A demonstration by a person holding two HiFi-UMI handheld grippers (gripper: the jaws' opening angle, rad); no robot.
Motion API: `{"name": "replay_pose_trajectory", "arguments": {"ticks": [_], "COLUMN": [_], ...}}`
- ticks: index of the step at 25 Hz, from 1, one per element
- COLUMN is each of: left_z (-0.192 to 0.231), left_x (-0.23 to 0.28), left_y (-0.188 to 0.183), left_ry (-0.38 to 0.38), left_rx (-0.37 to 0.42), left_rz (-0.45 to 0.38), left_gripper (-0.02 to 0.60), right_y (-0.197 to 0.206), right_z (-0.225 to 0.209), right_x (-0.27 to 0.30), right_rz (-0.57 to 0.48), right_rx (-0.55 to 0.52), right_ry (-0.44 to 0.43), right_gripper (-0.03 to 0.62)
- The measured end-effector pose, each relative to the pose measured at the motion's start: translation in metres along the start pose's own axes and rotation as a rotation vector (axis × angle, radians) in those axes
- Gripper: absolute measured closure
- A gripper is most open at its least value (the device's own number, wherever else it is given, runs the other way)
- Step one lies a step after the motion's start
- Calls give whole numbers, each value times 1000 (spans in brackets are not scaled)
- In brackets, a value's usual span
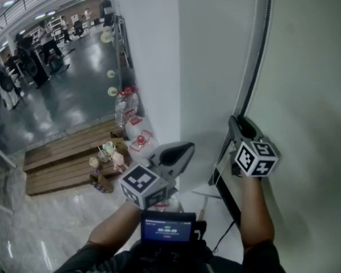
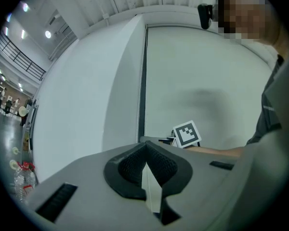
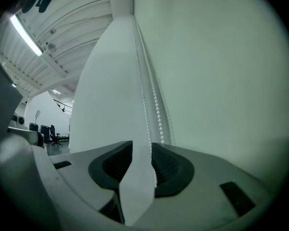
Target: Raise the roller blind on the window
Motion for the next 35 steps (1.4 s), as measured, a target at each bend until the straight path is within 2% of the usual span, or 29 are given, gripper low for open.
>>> {"name": "replay_pose_trajectory", "arguments": {"ticks": [7,12,14,16,23,30,35], "left_z": [8,9,10,13,17,13,-1], "left_x": [-8,-10,-10,-9,-6,4,24], "left_y": [2,7,9,12,15,15,-2], "left_ry": [-22,-48,-56,-59,-47,12,116], "left_rx": [23,11,6,0,-18,-20,-89], "left_rz": [6,24,28,32,30,3,-26], "left_gripper": [589,589,589,589,589,589,589], "right_y": [-3,4,7,10,14,20,16], "right_z": [-12,-18,-18,-18,2,31,48], "right_x": [20,29,31,33,22,-16,-50], "right_rz": [6,32,34,35,56,61,68], "right_rx": [-4,-21,-25,-27,-9,-5,29], "right_ry": [-24,-43,-47,-53,-148,-216,-271], "right_gripper": [451,454,501,589,594,594,592]}}
Point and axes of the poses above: the fingertips, and each gripper's own axes: x forward along the fingers, z to its left, y out of its underside, the point moved 7 cm from there along -x, backward along the fingers, and after that the axes turned 1 degree about x, right-handed, at the moved point
